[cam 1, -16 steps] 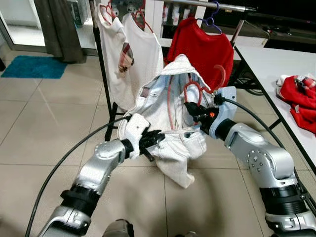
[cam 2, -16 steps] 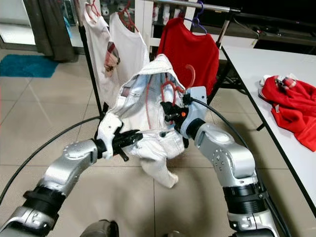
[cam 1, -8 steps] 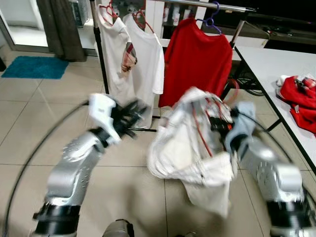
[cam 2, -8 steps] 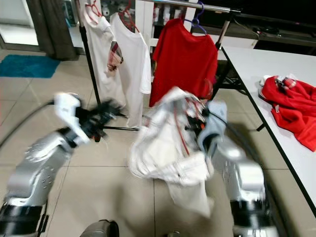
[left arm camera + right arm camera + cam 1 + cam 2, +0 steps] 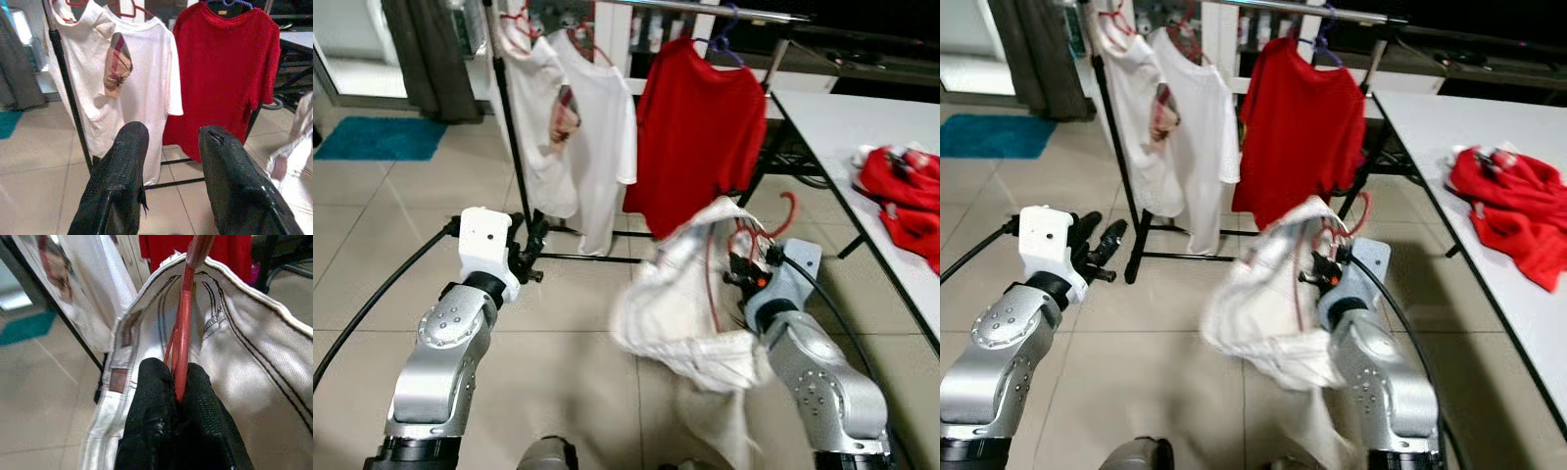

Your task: Hang hanger

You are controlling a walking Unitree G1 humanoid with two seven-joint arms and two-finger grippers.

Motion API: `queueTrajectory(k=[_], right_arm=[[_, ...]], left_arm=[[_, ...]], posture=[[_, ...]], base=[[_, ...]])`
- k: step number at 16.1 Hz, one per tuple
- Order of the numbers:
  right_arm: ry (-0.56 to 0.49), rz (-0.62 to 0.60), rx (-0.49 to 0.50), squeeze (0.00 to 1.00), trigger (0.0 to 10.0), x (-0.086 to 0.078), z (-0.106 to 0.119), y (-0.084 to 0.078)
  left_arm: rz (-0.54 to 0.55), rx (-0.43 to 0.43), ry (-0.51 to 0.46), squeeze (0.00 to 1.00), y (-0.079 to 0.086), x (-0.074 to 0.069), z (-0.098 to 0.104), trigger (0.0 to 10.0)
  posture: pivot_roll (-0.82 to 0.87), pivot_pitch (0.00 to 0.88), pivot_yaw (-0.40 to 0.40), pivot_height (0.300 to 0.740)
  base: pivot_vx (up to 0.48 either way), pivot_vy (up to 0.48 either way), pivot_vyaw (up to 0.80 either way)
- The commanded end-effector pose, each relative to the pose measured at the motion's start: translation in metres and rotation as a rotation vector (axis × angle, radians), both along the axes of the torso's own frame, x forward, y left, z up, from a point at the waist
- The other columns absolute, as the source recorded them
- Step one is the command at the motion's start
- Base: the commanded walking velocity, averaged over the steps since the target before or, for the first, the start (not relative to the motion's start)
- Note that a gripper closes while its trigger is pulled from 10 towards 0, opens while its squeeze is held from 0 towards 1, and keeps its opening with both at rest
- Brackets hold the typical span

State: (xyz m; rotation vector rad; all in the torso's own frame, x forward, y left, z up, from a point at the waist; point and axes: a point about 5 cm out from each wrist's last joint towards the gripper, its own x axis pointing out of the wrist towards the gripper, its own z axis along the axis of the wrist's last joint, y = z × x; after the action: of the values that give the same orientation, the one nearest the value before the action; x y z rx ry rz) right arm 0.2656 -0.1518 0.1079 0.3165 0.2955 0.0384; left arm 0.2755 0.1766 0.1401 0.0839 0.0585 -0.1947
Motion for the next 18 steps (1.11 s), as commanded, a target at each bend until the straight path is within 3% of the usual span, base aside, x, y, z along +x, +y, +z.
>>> queueTrajectory(k=[1,2,5,18], right_arm=[[-0.090,-0.061,-0.039,0.00,10.0,0.000,0.016,-0.010],[-0.100,-0.071,-0.090,0.00,10.0,-0.001,0.017,-0.009],[-0.145,-0.043,-0.058,0.00,10.0,-0.004,0.021,-0.003],[-0.173,-0.004,0.013,0.00,10.0,-0.003,0.025,0.010]], left_arm=[[-0.029,0.021,-0.007,0.00,-0.011,-0.001,0.002,10.0],[-0.047,0.021,-0.024,0.00,-0.013,-0.001,0.004,10.0],[-0.062,-0.014,-0.064,0.00,-0.017,-0.001,0.013,10.0],[-0.124,0.013,-0.019,0.00,-0.020,-0.012,0.010,10.0]], posture=[[0.04,0.045,-0.043,0.740],[0.04,0.042,-0.037,0.740],[0.04,0.060,-0.022,0.740],[0.07,0.076,-0.021,0.740]], base=[[0.000,0.000,0.00],[0.000,0.000,0.00],[0.091,0.000,0.00],[0.335,0.000,0.00]])
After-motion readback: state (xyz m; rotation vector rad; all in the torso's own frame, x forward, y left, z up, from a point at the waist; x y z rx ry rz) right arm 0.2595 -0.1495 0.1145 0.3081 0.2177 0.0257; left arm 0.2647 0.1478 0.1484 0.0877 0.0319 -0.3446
